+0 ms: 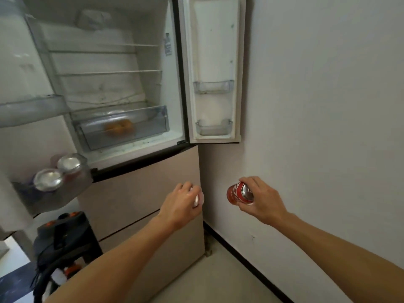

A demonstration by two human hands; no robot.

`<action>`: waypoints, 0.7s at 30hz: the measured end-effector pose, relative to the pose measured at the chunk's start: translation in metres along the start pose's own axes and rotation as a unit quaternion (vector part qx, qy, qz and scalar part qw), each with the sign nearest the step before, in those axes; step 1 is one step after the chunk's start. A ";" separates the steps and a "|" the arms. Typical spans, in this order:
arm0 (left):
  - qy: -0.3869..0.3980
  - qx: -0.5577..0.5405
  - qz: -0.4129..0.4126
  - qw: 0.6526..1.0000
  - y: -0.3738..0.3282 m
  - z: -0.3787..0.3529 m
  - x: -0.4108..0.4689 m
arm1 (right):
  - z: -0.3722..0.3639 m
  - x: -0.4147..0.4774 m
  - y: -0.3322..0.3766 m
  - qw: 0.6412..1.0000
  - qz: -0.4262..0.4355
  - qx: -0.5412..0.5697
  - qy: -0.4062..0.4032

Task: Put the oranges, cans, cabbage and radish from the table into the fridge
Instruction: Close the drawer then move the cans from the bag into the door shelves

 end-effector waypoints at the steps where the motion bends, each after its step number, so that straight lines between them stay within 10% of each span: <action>1: -0.013 0.002 -0.001 1.000 0.005 -0.001 0.022 | -0.002 0.020 -0.011 1.000 0.004 0.005 -0.010; 21: -0.173 -0.059 0.045 0.982 0.100 0.003 0.341 | -0.027 0.338 -0.118 0.988 -0.005 0.074 -0.137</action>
Point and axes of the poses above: each hand's wrist, its own x-axis towards the middle knuckle, its own z-axis out of the back of the hand, y = z × x, the point moved 10 cm from there along x, towards the middle knuckle, and after that the axes turned 1 degree about -x, right-handed, at the moved point
